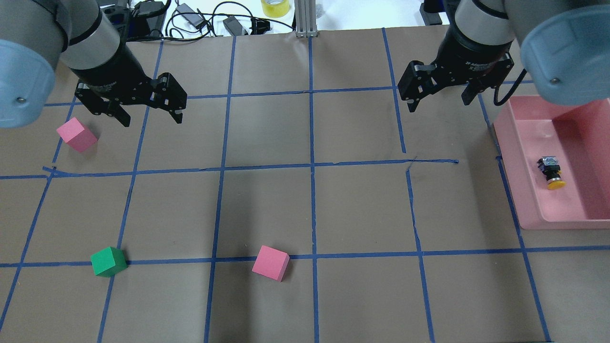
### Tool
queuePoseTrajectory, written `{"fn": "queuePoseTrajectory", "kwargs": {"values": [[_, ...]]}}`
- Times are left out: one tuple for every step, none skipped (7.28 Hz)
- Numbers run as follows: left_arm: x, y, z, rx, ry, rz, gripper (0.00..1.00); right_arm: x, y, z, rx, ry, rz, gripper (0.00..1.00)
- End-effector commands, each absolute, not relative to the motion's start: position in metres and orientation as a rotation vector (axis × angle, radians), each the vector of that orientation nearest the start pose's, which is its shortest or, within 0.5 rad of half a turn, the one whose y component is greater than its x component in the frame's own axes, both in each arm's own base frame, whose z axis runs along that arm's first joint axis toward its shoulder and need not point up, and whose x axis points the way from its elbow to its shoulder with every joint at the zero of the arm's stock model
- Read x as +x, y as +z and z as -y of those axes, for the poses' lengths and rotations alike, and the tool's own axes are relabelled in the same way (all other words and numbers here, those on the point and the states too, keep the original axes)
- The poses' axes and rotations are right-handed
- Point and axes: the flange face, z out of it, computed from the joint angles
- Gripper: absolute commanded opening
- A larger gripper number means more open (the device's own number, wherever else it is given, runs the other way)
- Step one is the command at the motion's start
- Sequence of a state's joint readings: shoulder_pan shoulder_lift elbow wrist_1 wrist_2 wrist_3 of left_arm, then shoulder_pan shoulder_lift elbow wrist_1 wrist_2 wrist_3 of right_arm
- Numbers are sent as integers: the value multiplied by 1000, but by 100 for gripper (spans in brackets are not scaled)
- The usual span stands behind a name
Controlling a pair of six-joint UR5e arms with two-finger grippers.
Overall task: Align button upright
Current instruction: 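Move the right gripper over the pink bin toward the button switch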
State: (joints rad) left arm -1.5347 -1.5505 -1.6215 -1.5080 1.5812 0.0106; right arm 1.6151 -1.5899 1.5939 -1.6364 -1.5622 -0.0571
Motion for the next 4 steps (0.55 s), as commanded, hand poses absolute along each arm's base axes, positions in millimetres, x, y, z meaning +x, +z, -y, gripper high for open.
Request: {"fn": "queuePoseTrajectory", "kwargs": {"values": [[-114, 480, 491, -41, -57, -3128, 100, 152, 487, 485, -164, -80, -3128, 100], [-113, 480, 492, -44, -62, -3126, 100, 143, 484, 489, -235, -68, -3131, 100], [-112, 481, 493, -46, -71, -3122, 100, 123, 481, 493, -205, -37, -3134, 100], [-110, 479, 494, -53, -64, -3122, 100, 101, 481, 498, -133, -33, -3129, 100]]}}
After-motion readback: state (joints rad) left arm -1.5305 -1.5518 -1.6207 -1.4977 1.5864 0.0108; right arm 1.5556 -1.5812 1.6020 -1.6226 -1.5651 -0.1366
